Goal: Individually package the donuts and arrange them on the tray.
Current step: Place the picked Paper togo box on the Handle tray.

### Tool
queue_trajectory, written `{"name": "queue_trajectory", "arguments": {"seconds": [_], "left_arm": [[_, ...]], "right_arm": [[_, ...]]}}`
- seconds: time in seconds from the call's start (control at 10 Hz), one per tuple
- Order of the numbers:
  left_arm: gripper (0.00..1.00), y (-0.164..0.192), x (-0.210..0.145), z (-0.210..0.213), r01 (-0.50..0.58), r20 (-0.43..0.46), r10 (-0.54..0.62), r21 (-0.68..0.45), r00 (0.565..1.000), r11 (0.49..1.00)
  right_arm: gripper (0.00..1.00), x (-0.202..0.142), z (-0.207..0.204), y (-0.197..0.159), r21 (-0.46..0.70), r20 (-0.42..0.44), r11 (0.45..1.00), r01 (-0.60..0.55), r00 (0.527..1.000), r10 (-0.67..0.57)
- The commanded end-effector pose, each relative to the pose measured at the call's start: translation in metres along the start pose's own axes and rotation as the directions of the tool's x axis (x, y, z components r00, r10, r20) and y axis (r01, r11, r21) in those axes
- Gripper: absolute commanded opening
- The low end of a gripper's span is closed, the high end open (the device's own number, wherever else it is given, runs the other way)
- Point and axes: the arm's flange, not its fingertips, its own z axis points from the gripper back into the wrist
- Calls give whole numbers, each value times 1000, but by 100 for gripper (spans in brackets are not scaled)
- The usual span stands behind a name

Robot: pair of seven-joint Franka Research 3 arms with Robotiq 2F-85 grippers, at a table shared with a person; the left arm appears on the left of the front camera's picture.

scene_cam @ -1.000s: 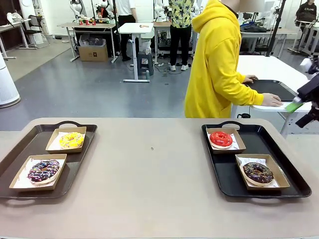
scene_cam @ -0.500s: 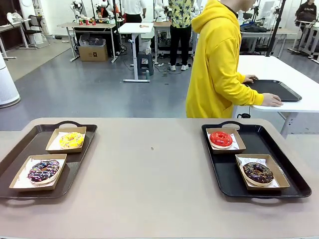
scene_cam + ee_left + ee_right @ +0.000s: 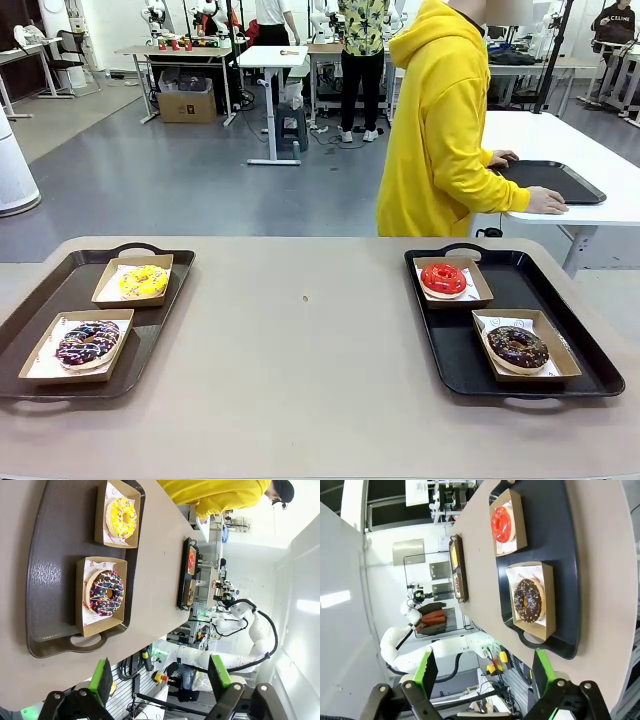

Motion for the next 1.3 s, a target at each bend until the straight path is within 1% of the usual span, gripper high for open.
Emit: {"name": "queue_trajectory", "arguments": {"seconds": [0.0, 1.2], "left_arm": [[100, -1, -1, 2, 2, 3, -2, -13, 1000, 1000], [100, -1, -1, 2, 2, 3, -2, -13, 1000, 1000]], "right_arm": [[100, -2, 3, 4, -3, 1, 1000, 9, 1000, -9], [100, -2, 3, 4, -3, 1, 1000, 9, 1000, -9]]}}
